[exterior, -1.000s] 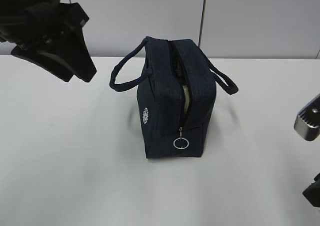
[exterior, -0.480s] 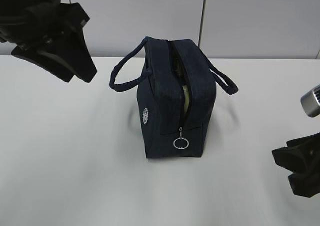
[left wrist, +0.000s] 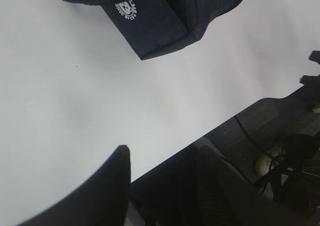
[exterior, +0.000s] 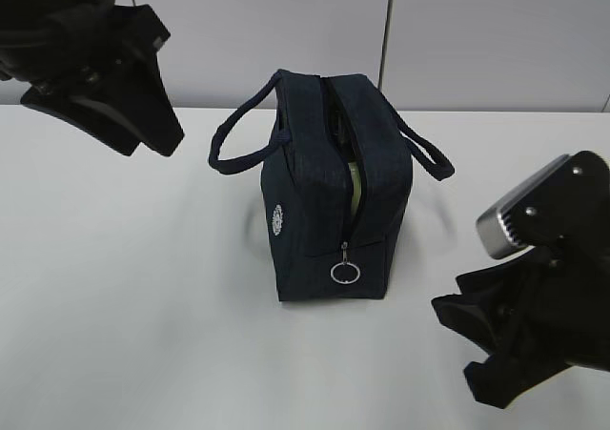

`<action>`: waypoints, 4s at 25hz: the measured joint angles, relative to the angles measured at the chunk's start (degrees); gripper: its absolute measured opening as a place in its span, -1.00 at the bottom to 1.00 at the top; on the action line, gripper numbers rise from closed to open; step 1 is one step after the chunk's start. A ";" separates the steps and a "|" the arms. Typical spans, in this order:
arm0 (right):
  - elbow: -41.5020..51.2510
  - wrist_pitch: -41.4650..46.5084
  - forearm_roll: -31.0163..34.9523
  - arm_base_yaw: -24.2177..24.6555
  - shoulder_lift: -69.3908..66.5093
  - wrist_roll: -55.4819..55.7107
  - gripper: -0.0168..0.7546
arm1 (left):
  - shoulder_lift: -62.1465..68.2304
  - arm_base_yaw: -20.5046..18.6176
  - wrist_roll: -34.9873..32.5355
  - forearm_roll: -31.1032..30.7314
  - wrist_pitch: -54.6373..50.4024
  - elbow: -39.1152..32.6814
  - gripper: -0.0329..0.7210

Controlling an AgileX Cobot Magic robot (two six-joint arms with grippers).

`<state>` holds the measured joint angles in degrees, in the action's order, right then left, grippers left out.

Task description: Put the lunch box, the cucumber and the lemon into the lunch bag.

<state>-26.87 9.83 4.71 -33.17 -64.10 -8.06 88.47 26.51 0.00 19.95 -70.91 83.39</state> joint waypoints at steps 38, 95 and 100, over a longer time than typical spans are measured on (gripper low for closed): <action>-0.33 -42.95 -1.47 -0.40 -34.06 1.96 0.12 | 0.00 0.00 0.00 -2.42 -0.07 0.00 -0.12; -7.69 -41.71 -6.70 -0.48 -41.17 5.37 0.02 | 0.00 0.00 0.00 -2.20 -0.07 0.00 -0.12; -7.69 -41.71 -6.70 -0.48 -41.17 5.46 -0.08 | 0.00 0.00 0.00 -2.20 -0.07 0.00 -0.12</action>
<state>-34.56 -31.88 -1.99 -33.64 -105.27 -2.60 88.47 26.51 0.00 17.74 -70.98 83.39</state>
